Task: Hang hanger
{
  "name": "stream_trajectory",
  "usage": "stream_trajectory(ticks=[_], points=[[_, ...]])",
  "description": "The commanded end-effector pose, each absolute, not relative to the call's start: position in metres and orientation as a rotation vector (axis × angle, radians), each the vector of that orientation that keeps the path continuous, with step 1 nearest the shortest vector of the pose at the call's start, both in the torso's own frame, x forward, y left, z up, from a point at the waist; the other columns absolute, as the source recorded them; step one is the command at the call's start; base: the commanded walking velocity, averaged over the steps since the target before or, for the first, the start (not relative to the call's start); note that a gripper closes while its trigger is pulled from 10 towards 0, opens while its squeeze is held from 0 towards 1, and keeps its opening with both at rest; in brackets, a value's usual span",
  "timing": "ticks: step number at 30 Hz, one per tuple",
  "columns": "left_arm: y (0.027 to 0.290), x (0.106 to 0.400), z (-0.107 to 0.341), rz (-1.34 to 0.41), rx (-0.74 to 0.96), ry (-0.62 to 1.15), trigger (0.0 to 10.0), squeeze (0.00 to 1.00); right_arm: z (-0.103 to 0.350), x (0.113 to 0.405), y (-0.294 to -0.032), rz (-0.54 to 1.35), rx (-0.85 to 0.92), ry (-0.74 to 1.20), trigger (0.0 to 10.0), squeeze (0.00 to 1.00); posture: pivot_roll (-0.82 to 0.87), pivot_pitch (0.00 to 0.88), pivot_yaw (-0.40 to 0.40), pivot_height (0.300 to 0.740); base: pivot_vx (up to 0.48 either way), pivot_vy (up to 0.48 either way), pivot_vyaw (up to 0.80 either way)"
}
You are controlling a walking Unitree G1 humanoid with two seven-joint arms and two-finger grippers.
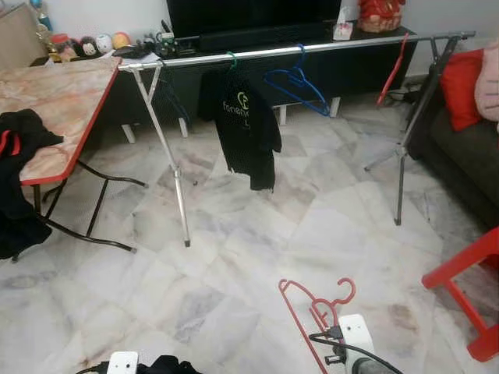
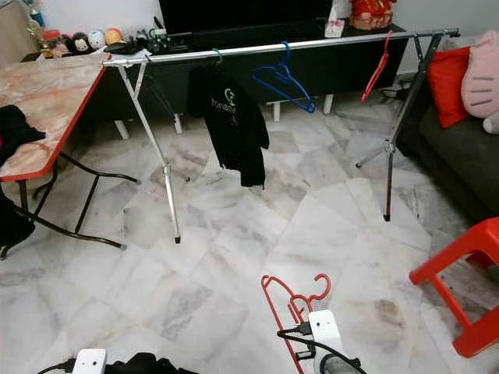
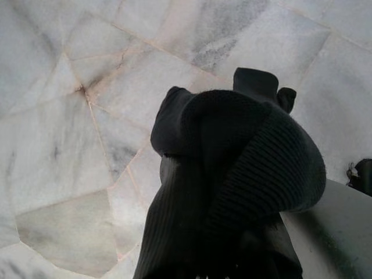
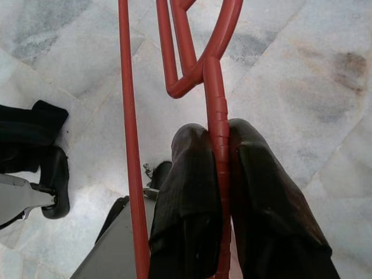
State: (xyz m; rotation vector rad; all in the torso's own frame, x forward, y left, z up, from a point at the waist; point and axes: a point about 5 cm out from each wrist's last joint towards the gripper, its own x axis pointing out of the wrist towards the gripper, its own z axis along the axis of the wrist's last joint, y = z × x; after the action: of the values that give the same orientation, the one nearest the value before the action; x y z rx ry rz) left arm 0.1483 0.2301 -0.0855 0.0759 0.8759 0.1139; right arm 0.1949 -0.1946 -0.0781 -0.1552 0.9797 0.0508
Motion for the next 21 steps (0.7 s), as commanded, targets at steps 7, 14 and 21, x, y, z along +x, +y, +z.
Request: stream_trajectory(ticks=[7,14,21], points=[[0.236,0.146,-0.085,0.136,0.078,0.871,10.0,0.00,-0.081,0.191,-0.191,0.048,-0.181,0.990,10.0,0.00,-0.09,0.047,0.067,0.740,0.000,0.000,0.00],[0.248,0.187,-0.055,0.222,0.144,0.606,10.0,0.00,-0.076,0.200,-0.194,0.043,-0.194,0.972,10.0,0.00,-0.09,0.042,0.061,0.740,0.000,0.000,0.00],[0.244,0.222,-0.012,0.186,0.194,0.281,10.0,0.00,-0.076,0.199,-0.195,0.039,-0.210,0.969,10.0,0.00,-0.08,0.038,0.064,0.740,0.000,0.000,0.00]])
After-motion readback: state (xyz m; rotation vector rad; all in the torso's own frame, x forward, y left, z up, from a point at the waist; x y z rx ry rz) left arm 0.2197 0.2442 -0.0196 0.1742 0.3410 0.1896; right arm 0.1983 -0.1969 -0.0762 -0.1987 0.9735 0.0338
